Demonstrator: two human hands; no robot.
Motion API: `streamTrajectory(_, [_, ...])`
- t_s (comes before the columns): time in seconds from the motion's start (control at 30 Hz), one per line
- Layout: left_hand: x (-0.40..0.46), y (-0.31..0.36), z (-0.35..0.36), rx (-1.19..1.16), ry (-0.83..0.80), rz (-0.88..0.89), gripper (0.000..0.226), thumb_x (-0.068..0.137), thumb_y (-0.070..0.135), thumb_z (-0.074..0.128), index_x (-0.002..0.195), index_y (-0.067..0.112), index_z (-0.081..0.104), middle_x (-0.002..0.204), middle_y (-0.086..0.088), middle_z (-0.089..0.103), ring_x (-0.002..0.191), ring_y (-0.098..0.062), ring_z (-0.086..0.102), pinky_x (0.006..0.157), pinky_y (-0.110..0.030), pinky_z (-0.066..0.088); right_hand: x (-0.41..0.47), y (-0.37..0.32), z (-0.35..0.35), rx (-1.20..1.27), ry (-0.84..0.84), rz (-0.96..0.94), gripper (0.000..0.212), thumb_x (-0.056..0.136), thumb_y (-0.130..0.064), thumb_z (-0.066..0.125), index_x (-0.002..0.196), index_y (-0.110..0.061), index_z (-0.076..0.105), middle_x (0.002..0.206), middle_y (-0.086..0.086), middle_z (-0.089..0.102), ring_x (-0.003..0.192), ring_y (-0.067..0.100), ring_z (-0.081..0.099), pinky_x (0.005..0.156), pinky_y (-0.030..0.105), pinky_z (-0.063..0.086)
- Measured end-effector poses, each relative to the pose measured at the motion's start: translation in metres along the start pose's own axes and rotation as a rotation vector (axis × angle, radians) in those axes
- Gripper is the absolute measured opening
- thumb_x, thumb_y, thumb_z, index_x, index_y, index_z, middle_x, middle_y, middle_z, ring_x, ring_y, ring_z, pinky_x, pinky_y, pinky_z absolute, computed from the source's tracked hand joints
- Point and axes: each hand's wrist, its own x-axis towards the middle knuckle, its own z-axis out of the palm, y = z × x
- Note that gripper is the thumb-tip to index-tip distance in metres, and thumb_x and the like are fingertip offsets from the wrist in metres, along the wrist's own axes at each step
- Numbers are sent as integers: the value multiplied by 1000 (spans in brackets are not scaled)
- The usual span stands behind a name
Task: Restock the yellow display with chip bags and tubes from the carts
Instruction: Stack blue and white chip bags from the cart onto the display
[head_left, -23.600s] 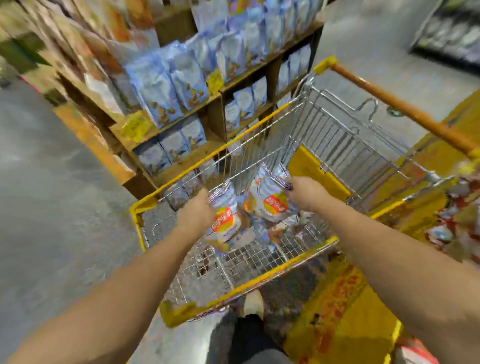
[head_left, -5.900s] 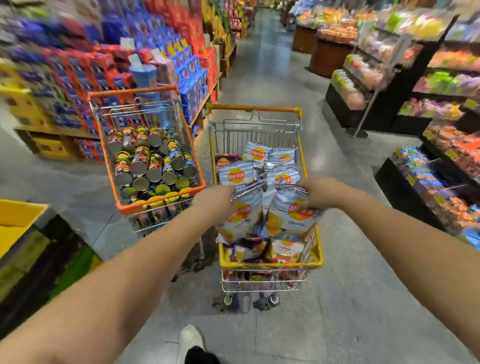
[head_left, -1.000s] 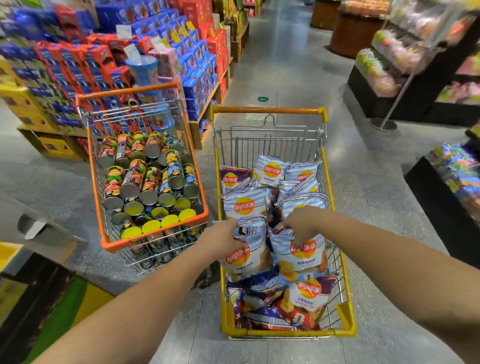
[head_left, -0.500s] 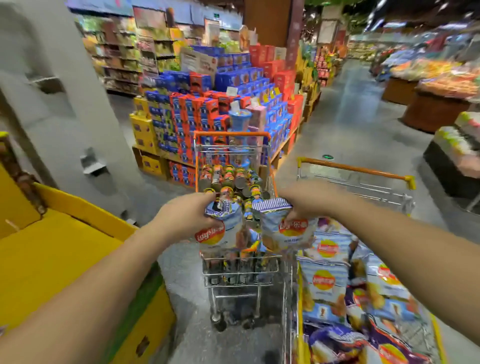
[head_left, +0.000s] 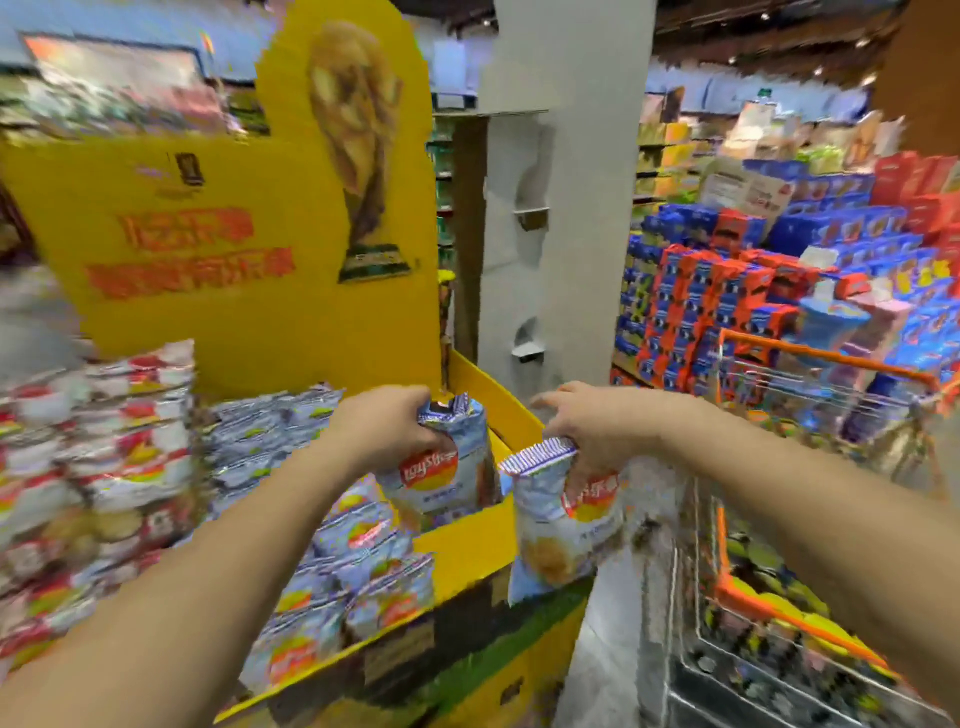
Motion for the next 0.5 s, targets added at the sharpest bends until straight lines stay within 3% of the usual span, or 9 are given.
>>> streamTrajectory(0.1, [-9,-48,-10,-10,17,-64,54,73,70,65,94,22,54,101,-5,64,100,-29,59,69,-35,46,68,-33,-29,41,17,-106,69,73,-62,71,125,-19,59,161,7,14,143,29,23,110,37,34])
streamTrajectory(0.23, [-10,-92,-16,-92,60,-124,60,70,71,64,97,18,57,99,-6,65,97,-28,61,73,-39,50,138,-60,-48,157,157,-213,81,66,-66,74,131,-23,56,150,0,35,131,21,42,102,35,43])
streamTrajectory(0.37, [-8,-132,-23,-22,121,-204,43,82,58,64,83,19,44,93,-7,61,90,-29,58,59,-35,31,183,-67,-57,339,265,-309,74,71,-52,78,135,-26,54,146,-7,44,129,11,41,102,27,39])
streamTrajectory(0.5, [8,-169,-19,15,62,-276,63,73,71,64,103,16,54,99,-5,63,93,-28,59,66,-38,47,235,-58,-52,457,259,-329,71,73,-52,78,134,-23,55,141,-3,50,127,15,46,101,25,39])
